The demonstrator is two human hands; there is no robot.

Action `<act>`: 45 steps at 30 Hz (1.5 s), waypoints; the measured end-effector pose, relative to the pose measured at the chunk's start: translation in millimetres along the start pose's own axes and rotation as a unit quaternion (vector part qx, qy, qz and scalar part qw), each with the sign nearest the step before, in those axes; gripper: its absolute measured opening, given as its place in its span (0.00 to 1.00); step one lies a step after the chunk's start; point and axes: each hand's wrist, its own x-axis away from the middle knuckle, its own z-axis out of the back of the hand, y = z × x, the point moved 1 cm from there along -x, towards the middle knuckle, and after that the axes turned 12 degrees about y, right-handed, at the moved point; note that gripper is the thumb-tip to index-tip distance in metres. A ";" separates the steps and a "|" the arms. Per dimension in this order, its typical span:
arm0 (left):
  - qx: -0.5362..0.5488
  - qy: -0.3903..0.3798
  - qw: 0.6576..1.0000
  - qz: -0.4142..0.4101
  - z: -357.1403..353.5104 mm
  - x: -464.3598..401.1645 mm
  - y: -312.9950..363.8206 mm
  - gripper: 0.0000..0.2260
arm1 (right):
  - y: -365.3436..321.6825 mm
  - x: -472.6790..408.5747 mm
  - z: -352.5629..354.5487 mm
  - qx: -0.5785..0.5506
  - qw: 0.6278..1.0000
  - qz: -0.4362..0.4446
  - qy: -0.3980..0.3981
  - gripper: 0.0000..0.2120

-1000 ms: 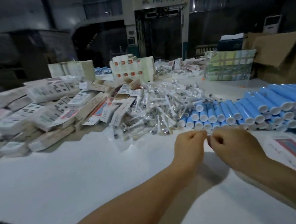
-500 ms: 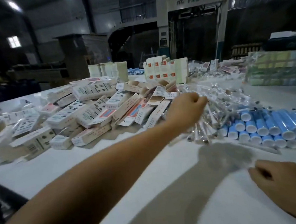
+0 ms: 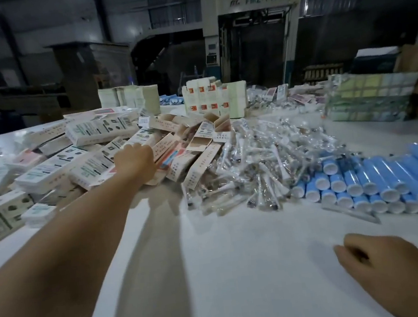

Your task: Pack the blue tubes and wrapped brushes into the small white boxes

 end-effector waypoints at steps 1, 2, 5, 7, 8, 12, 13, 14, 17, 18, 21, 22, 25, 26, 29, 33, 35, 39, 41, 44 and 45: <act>0.000 0.000 1.000 0.006 2.2 -0.4 0.5 0.15 | -0.2 0.1 0.2 -0.002 1.000 -0.002 0.000 0.20; 0.009 0.002 1.000 0.019 5.1 -1.2 -0.8 0.13 | -0.1 0.0 0.3 -0.003 1.000 -0.003 0.004 0.20; 0.059 0.055 0.995 0.051 24.3 2.3 -11.9 0.15 | 0.2 0.9 -0.6 -0.001 1.000 0.001 0.020 0.20; 0.085 0.137 0.987 0.026 42.1 11.9 -18.5 0.16 | 1.0 1.4 -1.7 -0.004 1.000 0.004 0.022 0.20; 0.110 0.182 0.977 -0.003 51.6 19.4 -18.9 0.15 | 1.6 1.1 -2.3 -0.008 1.000 0.006 0.022 0.20; 0.282 0.267 0.901 -0.194 92.7 72.8 8.6 0.18 | 5.2 0.1 -6.7 -0.059 0.997 0.017 0.036 0.21; 0.310 0.278 0.875 -0.248 101.2 88.9 22.0 0.19 | 6.2 0.8 -7.5 -0.102 0.994 0.013 0.042 0.21; 0.337 0.288 0.845 -0.299 109.2 105.8 37.7 0.19 | 7.3 1.0 -6.9 -0.160 0.986 0.001 0.048 0.21; 0.417 0.287 0.760 -0.408 129.1 153.2 89.5 0.16 | 10.0 -6.6 5.5 -0.365 0.925 -0.097 0.049 0.17; 0.435 0.289 0.741 -0.423 134.3 166.8 105.7 0.15 | 11.1 -9.2 10.9 -0.446 0.882 -0.149 0.025 0.17; 0.519 0.216 0.708 -0.428 149.0 195.8 144.0 0.15 | 15.2 -8.9 24.9 -0.608 0.742 -0.260 -0.113 0.20; 0.530 0.200 0.698 -0.438 151.9 201.6 153.7 0.16 | 17.9 -7.3 28.3 -0.628 0.717 -0.269 -0.143 0.19; 0.524 0.198 0.692 -0.455 150.7 212.4 173.4 0.18 | 31.2 -7.2 30.2 -0.644 0.706 -0.256 -0.146 0.11; 0.509 0.196 0.704 -0.455 148.4 213.1 176.7 0.18 | 35.2 -7.9 29.8 -0.633 0.716 -0.262 -0.131 0.08; 0.442 0.222 0.729 -0.473 142.5 209.9 177.0 0.13 | 41.7 -10.8 26.6 -0.585 0.742 -0.318 -0.072 0.05; 0.552 0.073 0.789 -0.259 144.6 179.8 161.7 0.11 | 46.1 -13.1 25.6 -0.545 0.753 -0.369 0.012 0.06; 0.536 -0.056 0.811 -0.228 150.5 171.4 158.0 0.12 | 47.3 -12.7 26.8 -0.523 0.767 -0.368 0.040 0.06; 0.245 -0.101 0.907 -0.328 163.8 182.9 182.1 0.40 | 41.3 -10.6 26.0 -0.557 0.753 -0.348 0.037 0.12; 0.197 -0.064 0.924 -0.321 160.1 190.4 199.0 0.40 | 36.8 -8.6 25.6 -0.571 0.745 -0.344 0.027 0.11; 0.226 -0.033 0.928 -0.295 154.5 198.7 214.2 0.33 | 36.4 -5.5 27.7 -0.559 0.760 -0.332 0.025 0.10; 0.233 -0.030 0.927 -0.293 151.9 200.9 216.6 0.32 | 39.2 -5.7 29.2 -0.515 0.796 -0.315 0.032 0.10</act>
